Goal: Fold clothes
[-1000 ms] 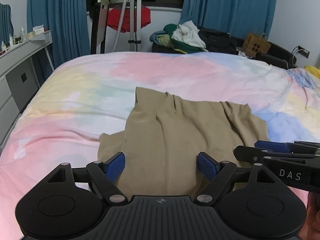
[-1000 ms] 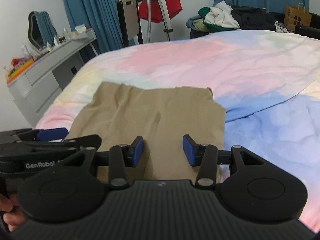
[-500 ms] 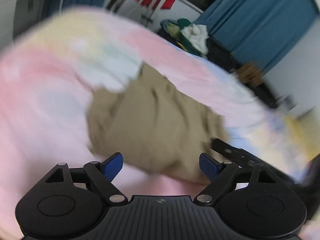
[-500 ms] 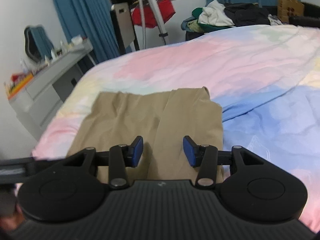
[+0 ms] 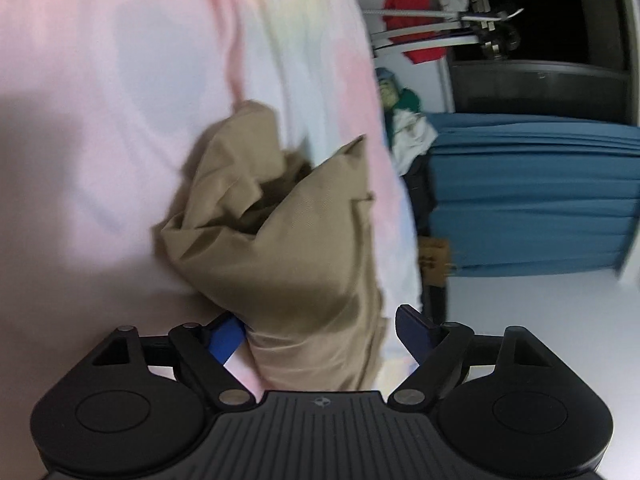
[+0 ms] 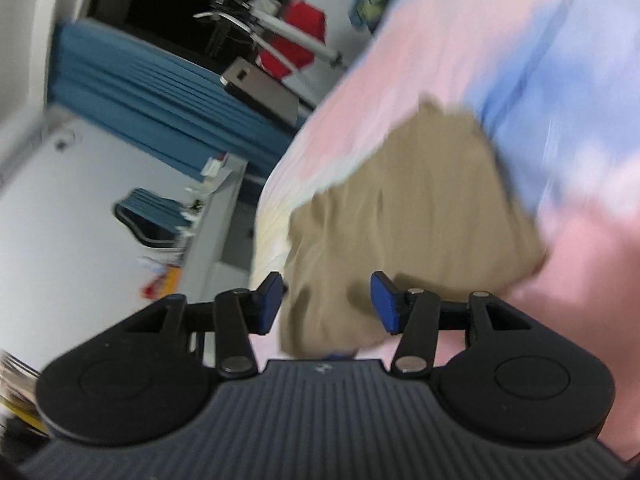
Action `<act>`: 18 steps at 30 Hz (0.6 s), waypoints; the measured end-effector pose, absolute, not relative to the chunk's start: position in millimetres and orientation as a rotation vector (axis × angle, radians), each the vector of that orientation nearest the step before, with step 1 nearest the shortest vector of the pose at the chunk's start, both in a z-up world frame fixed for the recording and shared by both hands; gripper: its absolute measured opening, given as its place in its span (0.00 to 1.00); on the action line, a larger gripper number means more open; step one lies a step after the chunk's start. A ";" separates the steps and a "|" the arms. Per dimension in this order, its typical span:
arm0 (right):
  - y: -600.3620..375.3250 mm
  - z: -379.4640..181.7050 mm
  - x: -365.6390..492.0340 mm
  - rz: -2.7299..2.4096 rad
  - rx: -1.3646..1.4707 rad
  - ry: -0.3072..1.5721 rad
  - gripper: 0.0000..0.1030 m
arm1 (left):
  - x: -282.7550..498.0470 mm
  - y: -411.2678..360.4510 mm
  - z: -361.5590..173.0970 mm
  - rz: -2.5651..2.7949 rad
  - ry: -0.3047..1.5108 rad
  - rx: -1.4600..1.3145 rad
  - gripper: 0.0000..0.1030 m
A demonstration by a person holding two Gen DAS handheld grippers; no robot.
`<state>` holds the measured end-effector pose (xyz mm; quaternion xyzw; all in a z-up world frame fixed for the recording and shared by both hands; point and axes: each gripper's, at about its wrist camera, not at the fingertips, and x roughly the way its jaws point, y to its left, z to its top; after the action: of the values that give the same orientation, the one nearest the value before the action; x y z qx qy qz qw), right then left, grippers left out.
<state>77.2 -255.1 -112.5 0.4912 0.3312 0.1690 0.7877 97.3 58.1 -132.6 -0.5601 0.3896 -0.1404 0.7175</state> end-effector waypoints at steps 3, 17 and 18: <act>-258.3 -133.1 82.9 0.341 1.210 0.753 0.76 | 101.7 57.4 -126.5 -0.355 0.811 -1.246 0.81; -282.1 -183.7 108.8 0.173 1.580 0.713 0.66 | 113.1 37.2 -134.9 -0.387 0.819 -1.246 0.86; -280.8 -181.5 109.9 0.170 1.546 0.717 0.56 | 113.8 31.6 -138.0 -0.390 0.845 -1.241 0.86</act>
<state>109.9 -280.8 -181.5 0.6821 0.3161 0.0748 0.6552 113.8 31.6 -138.0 -0.5603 0.3813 -0.1761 0.7139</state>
